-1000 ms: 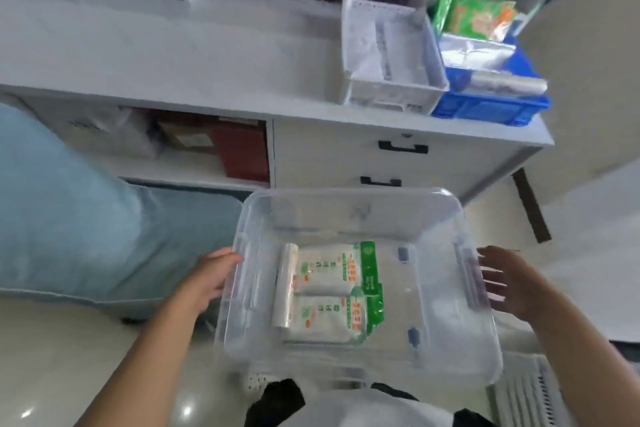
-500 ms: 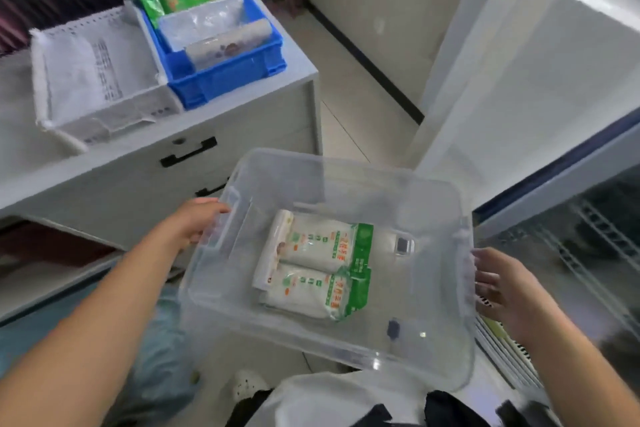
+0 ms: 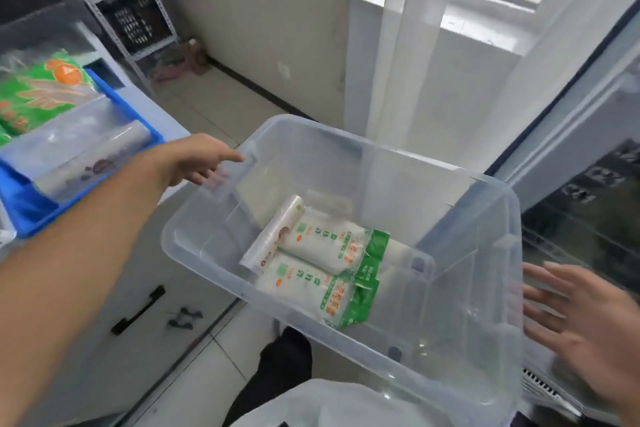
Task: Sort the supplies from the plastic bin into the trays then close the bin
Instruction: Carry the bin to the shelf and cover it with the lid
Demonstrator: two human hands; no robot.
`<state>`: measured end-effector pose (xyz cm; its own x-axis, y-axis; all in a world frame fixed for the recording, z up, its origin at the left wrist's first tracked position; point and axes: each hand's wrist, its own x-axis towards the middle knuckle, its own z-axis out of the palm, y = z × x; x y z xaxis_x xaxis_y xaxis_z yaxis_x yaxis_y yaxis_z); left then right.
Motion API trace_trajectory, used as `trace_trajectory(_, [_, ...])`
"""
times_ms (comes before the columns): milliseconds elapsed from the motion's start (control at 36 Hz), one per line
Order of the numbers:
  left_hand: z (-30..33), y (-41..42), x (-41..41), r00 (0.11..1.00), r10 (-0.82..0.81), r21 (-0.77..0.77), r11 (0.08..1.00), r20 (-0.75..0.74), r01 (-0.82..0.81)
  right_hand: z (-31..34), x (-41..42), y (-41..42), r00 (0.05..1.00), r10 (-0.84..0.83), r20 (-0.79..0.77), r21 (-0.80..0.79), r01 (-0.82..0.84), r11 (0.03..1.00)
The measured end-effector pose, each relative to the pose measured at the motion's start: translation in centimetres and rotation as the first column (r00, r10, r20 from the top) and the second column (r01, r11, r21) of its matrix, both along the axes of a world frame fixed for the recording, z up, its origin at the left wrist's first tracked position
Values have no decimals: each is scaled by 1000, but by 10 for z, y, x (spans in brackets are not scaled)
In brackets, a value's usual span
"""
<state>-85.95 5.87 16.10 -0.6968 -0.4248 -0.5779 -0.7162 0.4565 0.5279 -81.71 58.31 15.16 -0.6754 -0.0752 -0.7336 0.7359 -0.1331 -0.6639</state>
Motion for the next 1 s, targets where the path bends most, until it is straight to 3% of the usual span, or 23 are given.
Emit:
trace_trajectory(111, [17, -26, -75, 993, -102, -6, 995, -54, 102, 22, -28, -22, 994, -103, -23, -49, 102, 994])
trace_trajectory(333, [27, -84, -194, 986, -148, 90, 984, -70, 154, 58, -82, -110, 970, -203, -133, -67, 196, 978])
trace_trajectory(639, [-10, -158, -355, 995, -88, 109, 991, 36, 83, 33, -211, -210, 960, -275, 44, -128, 279, 952])
trace_trajectory(806, [-32, -210, -417, 996, -1, 80, 997, 91, -6, 5, -323, -245, 980, -185, 77, -88, 191, 978])
trace_trajectory(1000, [-26, -295, -437, 954, 267, 163, 944, 136, -288, -7, -471, -310, 999, -19, 36, -64, 21, 998])
